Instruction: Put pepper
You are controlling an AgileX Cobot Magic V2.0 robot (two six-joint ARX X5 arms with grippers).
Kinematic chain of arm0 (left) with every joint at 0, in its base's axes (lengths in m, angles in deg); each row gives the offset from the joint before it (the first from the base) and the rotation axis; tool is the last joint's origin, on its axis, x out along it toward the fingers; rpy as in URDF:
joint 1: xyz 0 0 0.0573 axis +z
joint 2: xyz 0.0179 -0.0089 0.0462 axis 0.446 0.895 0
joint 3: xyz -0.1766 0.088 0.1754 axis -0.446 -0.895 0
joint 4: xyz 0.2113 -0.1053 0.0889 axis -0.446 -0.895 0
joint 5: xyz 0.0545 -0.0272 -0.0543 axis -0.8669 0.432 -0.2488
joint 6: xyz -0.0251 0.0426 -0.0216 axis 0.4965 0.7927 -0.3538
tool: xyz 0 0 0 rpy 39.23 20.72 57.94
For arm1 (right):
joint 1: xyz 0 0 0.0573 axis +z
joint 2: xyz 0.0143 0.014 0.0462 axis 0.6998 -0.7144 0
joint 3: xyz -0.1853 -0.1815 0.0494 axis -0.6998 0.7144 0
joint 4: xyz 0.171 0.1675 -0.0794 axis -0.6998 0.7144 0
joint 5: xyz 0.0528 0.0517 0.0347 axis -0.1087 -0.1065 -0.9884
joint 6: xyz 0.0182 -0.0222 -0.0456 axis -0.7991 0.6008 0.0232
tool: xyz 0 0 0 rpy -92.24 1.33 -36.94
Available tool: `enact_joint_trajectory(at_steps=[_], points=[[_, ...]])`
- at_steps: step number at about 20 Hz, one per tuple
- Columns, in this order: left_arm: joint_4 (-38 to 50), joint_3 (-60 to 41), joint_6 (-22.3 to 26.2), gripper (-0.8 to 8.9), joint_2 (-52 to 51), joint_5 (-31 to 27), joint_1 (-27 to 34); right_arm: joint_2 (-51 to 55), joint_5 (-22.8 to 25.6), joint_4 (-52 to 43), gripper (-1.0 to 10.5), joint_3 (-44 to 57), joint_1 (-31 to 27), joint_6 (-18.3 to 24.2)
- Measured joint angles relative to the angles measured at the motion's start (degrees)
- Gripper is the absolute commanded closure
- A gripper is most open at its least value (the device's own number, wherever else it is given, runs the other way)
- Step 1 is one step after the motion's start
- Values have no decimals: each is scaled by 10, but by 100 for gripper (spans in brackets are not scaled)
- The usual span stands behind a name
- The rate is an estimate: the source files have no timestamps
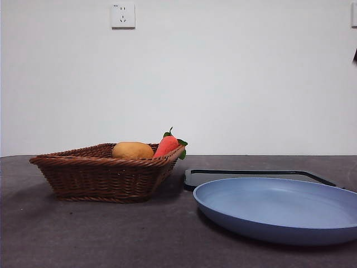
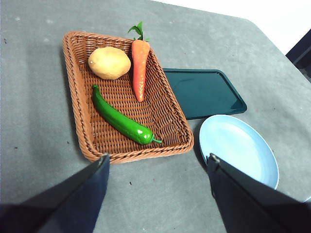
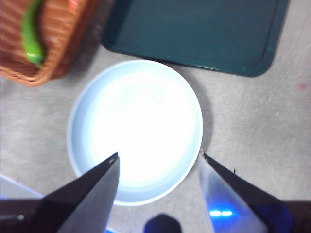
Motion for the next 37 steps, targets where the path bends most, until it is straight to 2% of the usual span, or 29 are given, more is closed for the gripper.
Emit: enact_joint_trajectory(at_steps=[8, 13, 18, 20, 27, 31, 34, 37], points=[[0, 0, 0, 462, 0, 0, 0, -209, 3, -53, 662, 0, 11, 1], [0, 0, 0, 462, 0, 0, 0, -282, 31, -98, 663, 0, 18, 3], [0, 0, 0, 462, 0, 0, 0, -328, 32, -120, 704, 0, 19, 7], [0, 0, 0, 462, 1, 0, 0, -344, 32, -122, 725, 0, 21, 9], [0, 0, 0, 462, 43, 0, 0, -355, 24, -124, 945, 0, 23, 11], [8, 0, -2, 462, 82, -1, -4, -355, 12, -129, 943, 0, 22, 13], [36, 0, -13, 462, 119, -9, -35, -351, 10, -131, 943, 0, 22, 12], [78, 1, -46, 462, 157, -50, -86, -303, 14, -134, 943, 0, 21, 7]])
